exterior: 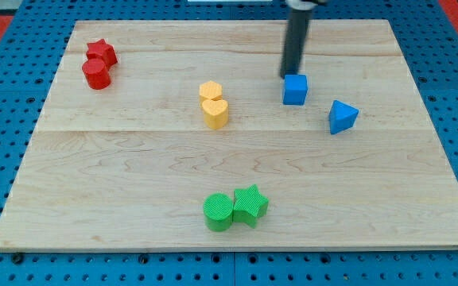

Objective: Move your arm to the red star

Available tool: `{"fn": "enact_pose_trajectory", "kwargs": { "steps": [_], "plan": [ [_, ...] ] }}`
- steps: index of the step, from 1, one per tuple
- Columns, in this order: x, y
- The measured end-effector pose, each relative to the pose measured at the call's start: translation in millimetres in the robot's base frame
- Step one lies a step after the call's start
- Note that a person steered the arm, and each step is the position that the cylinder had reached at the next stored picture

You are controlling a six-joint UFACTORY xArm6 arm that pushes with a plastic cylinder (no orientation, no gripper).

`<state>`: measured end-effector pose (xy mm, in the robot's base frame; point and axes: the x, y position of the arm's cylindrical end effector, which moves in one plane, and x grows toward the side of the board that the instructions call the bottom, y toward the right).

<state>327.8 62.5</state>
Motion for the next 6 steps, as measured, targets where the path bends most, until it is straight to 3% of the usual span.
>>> {"fn": "enact_pose_trajectory", "kwargs": {
  "steps": [3, 6],
  "plan": [
    [-33.1, -205.5],
    [-33.1, -218.4]
  ]
}}
